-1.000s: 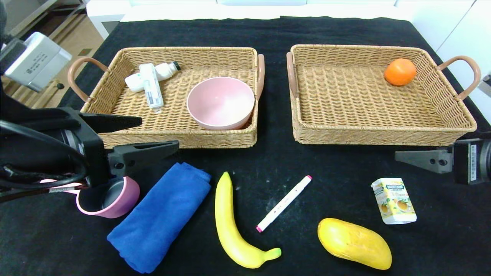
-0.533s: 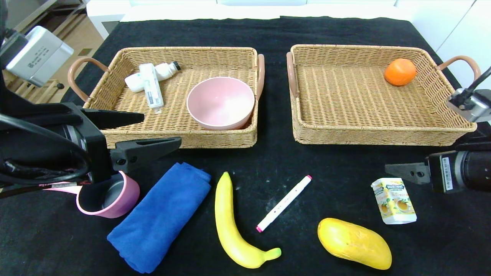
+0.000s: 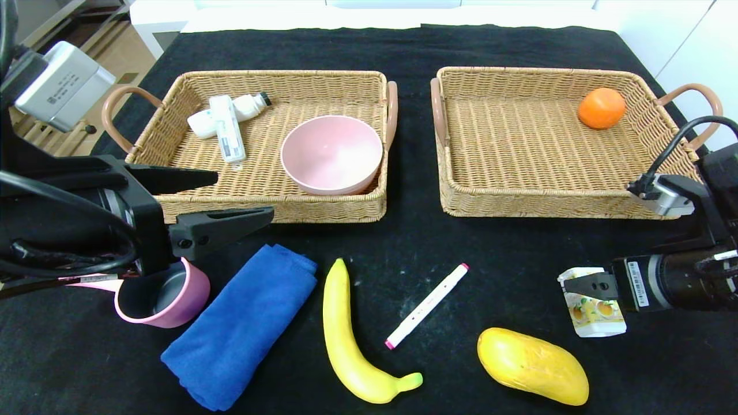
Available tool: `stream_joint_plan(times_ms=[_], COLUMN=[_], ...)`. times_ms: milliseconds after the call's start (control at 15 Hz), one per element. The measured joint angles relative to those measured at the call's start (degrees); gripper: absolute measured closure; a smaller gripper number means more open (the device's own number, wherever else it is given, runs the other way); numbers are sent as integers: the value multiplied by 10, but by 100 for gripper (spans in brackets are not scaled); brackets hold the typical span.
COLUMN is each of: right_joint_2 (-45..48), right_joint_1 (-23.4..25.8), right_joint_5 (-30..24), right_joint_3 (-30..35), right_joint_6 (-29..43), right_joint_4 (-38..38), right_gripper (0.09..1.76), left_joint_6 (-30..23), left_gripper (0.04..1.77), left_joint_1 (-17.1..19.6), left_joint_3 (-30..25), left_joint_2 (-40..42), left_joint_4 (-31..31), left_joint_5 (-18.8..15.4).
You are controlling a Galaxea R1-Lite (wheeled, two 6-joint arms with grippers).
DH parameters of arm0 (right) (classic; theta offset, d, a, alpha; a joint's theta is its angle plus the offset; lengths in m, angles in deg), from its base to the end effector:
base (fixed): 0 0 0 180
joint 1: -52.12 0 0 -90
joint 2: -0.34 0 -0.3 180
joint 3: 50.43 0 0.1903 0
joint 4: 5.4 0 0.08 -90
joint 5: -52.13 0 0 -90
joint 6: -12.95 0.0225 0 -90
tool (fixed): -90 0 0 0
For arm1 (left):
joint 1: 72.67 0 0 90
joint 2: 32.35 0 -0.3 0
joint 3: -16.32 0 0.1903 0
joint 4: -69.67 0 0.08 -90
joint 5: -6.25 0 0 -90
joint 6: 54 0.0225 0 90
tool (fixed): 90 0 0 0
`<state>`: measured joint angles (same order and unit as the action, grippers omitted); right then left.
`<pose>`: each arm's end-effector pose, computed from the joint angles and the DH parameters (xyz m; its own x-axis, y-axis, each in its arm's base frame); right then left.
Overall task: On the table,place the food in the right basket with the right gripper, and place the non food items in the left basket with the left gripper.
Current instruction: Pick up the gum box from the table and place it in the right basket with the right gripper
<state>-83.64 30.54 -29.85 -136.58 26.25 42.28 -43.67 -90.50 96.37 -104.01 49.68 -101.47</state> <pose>0.2154 0.0818 0.2326 0.6966 0.1255 -0.7064 -0.1133 0.9915 0.0644 0.1818 -0.0657 0.2921 0.7951 -0.5755 -0.1915 0.6005 0.7913 0.1154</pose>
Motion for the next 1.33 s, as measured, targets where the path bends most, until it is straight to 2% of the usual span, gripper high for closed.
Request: stream_joint_plan(times_ms=[667, 867, 1067, 1333], right_joint_2=[-50, -52, -52, -52], right_joint_1=[-19, -20, -20, -20], right_joint_5=[24, 23, 23, 23], right_joint_3=[1, 1, 0, 0], right_joint_6=[10, 15, 16, 16], right_joint_4=[-1, 0, 0, 0], right_gripper=[14, 66, 100, 104], left_joint_6=[1, 1, 1, 1], left_gripper=[9, 9, 9, 9], left_joint_1=[1, 1, 2, 2], left_joint_3=[-1, -1, -1, -1], left_joint_2=[-4, -4, -4, -4], left_joint_4=[0, 0, 0, 0], left_joint_5=[0, 0, 0, 0])
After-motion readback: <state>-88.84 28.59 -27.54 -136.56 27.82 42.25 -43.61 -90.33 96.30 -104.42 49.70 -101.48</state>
